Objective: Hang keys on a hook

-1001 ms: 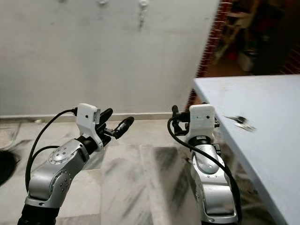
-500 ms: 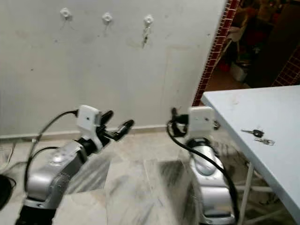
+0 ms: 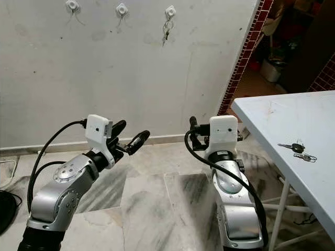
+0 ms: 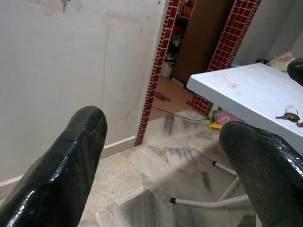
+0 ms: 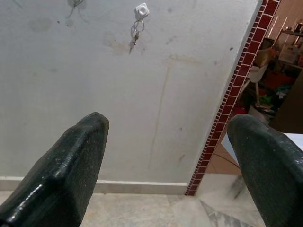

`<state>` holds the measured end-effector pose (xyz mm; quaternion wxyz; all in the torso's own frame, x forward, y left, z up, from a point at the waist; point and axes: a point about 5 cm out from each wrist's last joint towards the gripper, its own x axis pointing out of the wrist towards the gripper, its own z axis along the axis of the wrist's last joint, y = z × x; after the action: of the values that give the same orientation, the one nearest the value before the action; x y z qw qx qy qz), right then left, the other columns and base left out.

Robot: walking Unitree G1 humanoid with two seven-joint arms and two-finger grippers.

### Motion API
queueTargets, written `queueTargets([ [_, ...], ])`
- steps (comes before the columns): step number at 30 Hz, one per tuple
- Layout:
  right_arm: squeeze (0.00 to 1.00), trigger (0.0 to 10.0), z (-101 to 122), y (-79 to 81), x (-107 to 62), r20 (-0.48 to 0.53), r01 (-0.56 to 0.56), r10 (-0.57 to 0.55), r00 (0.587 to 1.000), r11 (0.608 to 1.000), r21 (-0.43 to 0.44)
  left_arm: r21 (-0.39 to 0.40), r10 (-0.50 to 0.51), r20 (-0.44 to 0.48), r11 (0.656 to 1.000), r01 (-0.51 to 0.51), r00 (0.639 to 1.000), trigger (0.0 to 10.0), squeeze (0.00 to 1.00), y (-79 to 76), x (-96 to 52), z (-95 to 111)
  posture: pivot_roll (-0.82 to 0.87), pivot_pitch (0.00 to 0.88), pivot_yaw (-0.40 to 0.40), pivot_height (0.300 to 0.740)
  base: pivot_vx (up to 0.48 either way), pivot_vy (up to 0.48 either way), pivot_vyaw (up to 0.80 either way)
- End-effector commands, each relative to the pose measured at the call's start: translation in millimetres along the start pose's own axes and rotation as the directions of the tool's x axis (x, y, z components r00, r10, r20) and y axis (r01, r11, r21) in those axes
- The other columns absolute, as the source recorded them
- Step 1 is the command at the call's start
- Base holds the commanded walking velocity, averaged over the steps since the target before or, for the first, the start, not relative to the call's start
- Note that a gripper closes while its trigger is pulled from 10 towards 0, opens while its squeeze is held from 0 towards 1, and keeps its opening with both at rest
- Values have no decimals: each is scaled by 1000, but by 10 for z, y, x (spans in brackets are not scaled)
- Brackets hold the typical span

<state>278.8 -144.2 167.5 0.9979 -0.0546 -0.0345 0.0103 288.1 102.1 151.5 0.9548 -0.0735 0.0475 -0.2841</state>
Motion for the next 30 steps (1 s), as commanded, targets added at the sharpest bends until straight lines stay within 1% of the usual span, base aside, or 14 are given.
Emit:
queueTargets([
  [1,0,10000,35,-37,11,16,6,-6,1000,1000,-8,4,-15,5,1000,15,1000,10000,0,-28,23,15,75,0,-61,740,244,-274,0],
  [24,0,10000,23,-44,-3,9,13,-13,1000,1000,-8,-1,-26,-5,1000,26,1000,10000,0,-41,19,-5,68,0,-56,740,279,-379,0],
  [30,0,10000,19,-28,3,8,12,-12,1000,1000,-6,2,-35,-7,999,35,999,10000,0,-45,17,-12,71,0,-54,740,0,-432,0],
])
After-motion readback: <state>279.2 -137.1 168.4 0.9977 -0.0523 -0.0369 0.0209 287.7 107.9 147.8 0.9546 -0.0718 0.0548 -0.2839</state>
